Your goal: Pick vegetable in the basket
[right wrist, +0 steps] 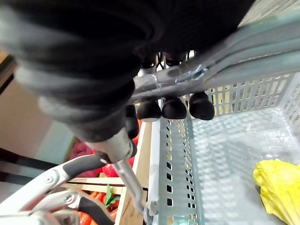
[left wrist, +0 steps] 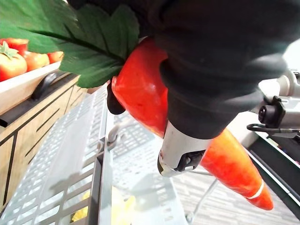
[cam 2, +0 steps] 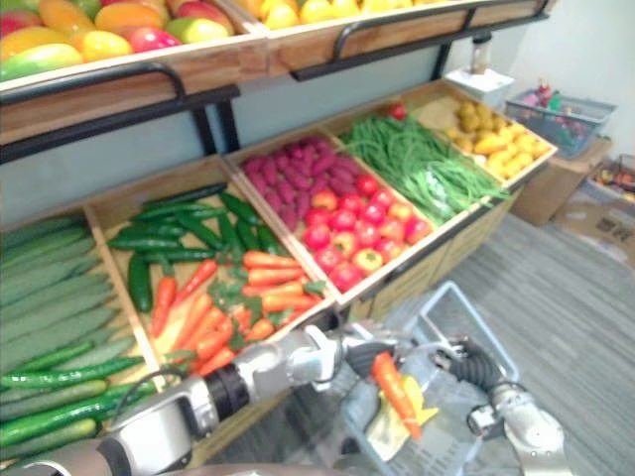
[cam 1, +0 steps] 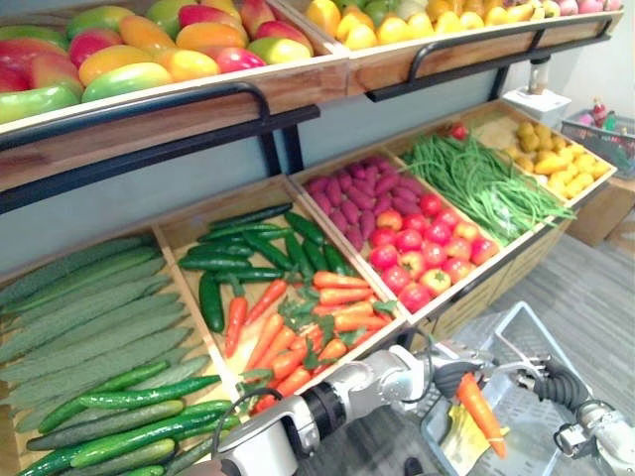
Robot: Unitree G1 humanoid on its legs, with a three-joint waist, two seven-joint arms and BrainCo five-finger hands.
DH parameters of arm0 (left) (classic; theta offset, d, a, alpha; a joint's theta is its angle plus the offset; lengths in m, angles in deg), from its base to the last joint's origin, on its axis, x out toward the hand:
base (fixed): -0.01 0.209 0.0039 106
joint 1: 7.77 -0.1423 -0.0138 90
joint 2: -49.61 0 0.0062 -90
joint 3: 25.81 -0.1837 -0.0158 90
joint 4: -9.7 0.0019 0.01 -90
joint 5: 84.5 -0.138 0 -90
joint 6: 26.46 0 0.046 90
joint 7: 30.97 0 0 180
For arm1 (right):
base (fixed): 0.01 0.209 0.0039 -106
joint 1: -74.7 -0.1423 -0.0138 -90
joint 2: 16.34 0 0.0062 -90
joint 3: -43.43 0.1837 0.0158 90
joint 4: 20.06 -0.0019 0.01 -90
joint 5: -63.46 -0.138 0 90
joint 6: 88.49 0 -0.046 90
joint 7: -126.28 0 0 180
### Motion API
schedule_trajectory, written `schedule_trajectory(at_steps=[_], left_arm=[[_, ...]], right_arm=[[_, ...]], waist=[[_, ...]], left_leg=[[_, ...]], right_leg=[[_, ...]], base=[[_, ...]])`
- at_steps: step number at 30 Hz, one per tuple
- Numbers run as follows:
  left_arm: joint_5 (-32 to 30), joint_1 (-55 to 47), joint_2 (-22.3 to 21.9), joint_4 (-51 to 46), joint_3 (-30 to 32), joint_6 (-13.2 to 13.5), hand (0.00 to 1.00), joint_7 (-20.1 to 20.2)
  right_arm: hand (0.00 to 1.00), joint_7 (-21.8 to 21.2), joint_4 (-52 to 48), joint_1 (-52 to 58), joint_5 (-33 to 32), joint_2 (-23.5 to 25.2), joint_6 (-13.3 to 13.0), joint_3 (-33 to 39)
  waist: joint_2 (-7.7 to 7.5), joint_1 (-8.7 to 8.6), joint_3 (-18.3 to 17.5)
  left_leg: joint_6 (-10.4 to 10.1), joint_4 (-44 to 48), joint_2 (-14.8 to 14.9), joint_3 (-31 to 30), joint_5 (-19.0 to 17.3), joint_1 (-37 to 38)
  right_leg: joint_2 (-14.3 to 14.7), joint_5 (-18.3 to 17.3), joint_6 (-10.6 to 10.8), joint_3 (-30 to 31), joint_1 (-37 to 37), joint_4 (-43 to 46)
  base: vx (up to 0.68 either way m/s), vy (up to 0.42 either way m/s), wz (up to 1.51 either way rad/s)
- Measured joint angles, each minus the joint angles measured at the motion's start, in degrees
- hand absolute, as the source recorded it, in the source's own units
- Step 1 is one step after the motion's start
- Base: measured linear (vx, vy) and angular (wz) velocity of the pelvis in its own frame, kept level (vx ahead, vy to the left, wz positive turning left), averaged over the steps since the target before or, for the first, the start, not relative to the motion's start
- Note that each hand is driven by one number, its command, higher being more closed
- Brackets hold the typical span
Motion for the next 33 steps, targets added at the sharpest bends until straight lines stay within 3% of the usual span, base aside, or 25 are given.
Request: schedule_trajectory(at_steps=[3,4,27,30,33], left_arm=[[0.05,-0.14,-0.04,-0.12,-0.28,0.00,1.00,0.15],[0.06,-0.15,-0.04,-0.12,-0.31,0.00,0.00,0.17],[4.65,-1.74,-2.13,-5.64,-3.61,0.45,0.00,2.92],[7.32,-3.65,0.01,-11.79,0.50,0.84,0.00,3.32],[13.86,-10.82,3.61,-21.44,12.00,1.01,0.00,2.27]], right_arm=[[1.00,0.21,0.09,0.00,0.16,0.00,0.00,0.00],[1.00,0.32,0.09,0.00,0.25,0.00,0.00,0.00],[1.00,2.26,2.41,-0.77,0.66,1.95,0.01,0.21],[1.00,3.33,4.17,-1.47,0.84,4.32,-0.04,1.52],[1.00,4.82,7.71,-1.75,2.71,6.33,-0.11,3.37]], waist=[[-0.01,0.03,0.00],[-0.01,0.03,0.00],[-0.14,0.16,-0.02],[-0.10,0.25,-0.04],[0.05,1.22,-0.14]], left_leg=[[0.07,0.00,-0.03,-0.22,0.05,-0.07],[0.08,0.00,-0.03,-0.26,0.06,-0.09],[0.00,0.00,-0.08,-1.94,0.01,-0.62],[0.51,0.00,-0.13,-3.10,0.38,-1.40],[0.66,0.00,-0.11,-4.06,0.52,-1.70]], right_leg=[[-0.08,0.01,0.02,-0.31,0.03,0.07],[-0.09,0.01,0.03,-0.34,0.02,0.08],[-0.36,-0.20,0.31,-1.65,0.67,-0.39],[-0.44,-0.19,0.31,-2.49,0.62,-0.41],[-0.53,-0.20,0.30,-3.54,0.94,-0.44]], base=[[0.00,-0.022,0.04],[0.00,-0.023,0.03],[0.01,-0.016,0.03],[0.02,-0.033,0.12],[0.01,-0.033,0.14]])
